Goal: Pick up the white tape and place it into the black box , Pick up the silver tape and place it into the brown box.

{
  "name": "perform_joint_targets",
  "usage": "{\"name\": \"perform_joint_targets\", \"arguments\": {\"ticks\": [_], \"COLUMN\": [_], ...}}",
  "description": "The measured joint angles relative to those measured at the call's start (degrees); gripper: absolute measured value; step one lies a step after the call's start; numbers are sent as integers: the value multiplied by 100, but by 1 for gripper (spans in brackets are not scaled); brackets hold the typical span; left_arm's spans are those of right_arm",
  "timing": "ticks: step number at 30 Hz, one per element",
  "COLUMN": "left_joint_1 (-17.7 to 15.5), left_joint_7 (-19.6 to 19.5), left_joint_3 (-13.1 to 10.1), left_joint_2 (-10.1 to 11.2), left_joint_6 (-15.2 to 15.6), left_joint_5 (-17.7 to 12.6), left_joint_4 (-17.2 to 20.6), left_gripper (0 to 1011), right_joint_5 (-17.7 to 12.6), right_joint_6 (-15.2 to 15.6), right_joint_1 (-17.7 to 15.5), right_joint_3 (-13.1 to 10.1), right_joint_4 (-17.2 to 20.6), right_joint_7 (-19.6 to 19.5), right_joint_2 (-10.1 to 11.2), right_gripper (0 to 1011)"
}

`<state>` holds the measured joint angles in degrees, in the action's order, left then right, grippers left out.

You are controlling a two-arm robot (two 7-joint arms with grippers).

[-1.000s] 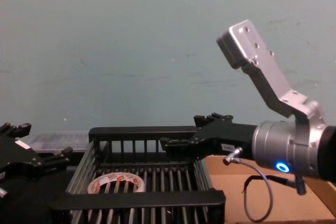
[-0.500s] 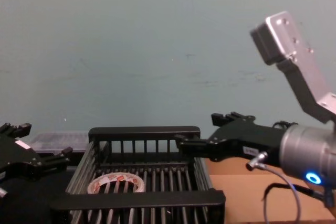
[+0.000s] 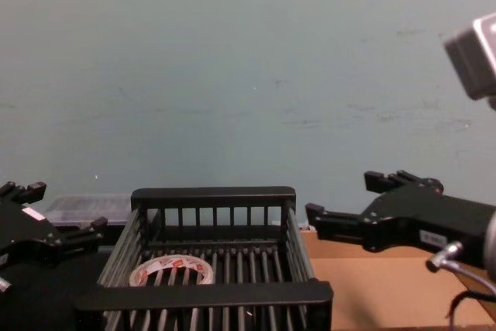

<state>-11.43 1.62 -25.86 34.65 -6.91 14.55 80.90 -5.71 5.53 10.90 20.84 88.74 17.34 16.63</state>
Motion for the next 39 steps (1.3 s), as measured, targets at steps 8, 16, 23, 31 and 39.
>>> {"name": "perform_joint_targets", "arguments": {"ticks": [8,16,23,31,39], "left_joint_1": [0,0,0,0,0], "left_joint_7": [0,0,0,0,0], "left_joint_3": [0,0,0,0,0], "left_joint_2": [0,0,0,0,0], "left_joint_6": [0,0,0,0,0], "left_joint_5": [0,0,0,0,0], "left_joint_4": [0,0,0,0,0], "left_gripper": [1001,1002,1001,1001,1001], "right_joint_5": [-56,-124,-212,-259,-374], "right_joint_6": [95,136,127,382,723], "right_joint_1": [-411,-705,-975,-1364,-1838], "right_joint_3": [-204,-378,-494,-561,-699], "right_joint_4": [467,738,958,1435,1965], "right_joint_7": [-38,-49,-17,15,12], "right_joint_2": [159,267,366,558,744], "right_gripper": [1000,1000,1000,1000,1000]}}
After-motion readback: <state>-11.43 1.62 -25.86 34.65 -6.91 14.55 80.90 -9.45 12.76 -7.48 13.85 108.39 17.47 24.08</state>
